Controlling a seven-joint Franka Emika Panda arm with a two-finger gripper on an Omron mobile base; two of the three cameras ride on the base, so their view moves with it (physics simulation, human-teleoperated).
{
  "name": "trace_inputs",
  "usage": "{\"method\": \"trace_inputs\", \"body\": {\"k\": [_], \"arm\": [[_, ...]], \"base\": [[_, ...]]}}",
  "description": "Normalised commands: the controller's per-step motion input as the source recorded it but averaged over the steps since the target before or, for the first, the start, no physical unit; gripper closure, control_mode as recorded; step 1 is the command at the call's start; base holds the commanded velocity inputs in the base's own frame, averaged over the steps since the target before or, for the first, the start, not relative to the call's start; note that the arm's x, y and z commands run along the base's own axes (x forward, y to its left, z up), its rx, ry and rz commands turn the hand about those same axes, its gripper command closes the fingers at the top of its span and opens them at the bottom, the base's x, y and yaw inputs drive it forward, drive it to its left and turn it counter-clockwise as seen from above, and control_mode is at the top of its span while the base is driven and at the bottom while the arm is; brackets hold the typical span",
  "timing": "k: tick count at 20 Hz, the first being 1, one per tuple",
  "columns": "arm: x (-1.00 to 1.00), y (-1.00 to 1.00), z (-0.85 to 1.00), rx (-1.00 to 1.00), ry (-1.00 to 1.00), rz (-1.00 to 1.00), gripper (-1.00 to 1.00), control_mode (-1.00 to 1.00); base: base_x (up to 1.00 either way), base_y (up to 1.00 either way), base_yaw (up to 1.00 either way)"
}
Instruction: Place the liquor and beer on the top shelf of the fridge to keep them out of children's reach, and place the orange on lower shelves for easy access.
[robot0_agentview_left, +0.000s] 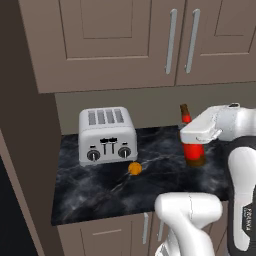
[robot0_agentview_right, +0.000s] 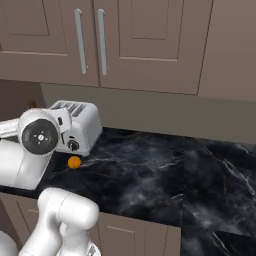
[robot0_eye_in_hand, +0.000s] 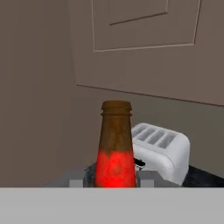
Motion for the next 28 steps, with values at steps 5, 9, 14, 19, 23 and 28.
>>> {"method": "trace_inputs", "body": {"k": [5, 9, 14, 19, 23, 28], "arm": [[0.0, 0.04, 0.0, -0.09, 0.06, -0.32, 1.0, -1.0], [-0.16, -0.03, 0.0, -0.07, 0.0, -0.13, 1.0, -1.0], [-0.11, -0.18, 0.0, 0.0, 0.0, -0.02, 1.0, -1.0], [0.0, 0.0, 0.0, 0.0, 0.0, 0.0, 1.0, -1.0], [0.0, 0.0, 0.0, 0.0, 0.0, 0.0, 1.0, 1.0], [0.0, 0.0, 0.0, 0.0, 0.0, 0.0, 1.0, 1.0]], "base": [[0.0, 0.0, 0.0], [0.0, 0.0, 0.0], [0.0, 0.0, 0.0], [0.0, 0.0, 0.0], [-0.02, 0.0, 0.01], [-0.35, 0.0, 0.17]]}}
